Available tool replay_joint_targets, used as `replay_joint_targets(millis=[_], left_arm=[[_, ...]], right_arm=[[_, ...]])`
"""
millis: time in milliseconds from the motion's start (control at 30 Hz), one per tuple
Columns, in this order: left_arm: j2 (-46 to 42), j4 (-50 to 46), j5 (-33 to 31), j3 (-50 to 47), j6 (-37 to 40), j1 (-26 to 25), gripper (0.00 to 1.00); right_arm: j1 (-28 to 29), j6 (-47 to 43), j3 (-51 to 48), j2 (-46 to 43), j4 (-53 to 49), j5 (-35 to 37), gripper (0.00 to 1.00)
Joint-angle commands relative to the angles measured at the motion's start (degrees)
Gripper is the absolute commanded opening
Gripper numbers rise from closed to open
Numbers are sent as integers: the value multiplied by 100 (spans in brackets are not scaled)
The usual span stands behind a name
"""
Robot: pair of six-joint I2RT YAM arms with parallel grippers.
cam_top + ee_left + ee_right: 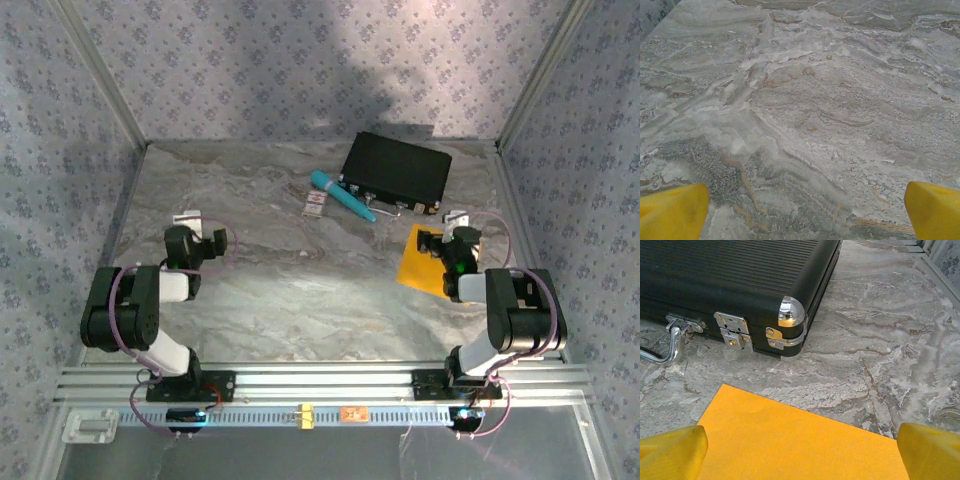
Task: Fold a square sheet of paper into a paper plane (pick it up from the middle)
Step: Move the square sheet of paper to the center of the table.
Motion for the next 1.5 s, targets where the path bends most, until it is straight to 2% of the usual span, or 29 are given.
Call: replay_joint_targets(millis=[0, 567, 1100, 1467], left_arm=[[-73, 240, 34, 51, -49, 33, 100], [-67, 237, 72, 51, -59, 37, 100], [-71, 249, 61, 51, -51, 32, 100], [-146, 496, -33, -119, 144, -153, 100]], right_arm=[[-39, 31, 114, -18, 3, -74, 99], [-138, 101, 116, -27, -2, -260, 99], [-26, 32, 122, -16, -4, -51, 99], [167, -144, -32, -109, 190, 125, 99]])
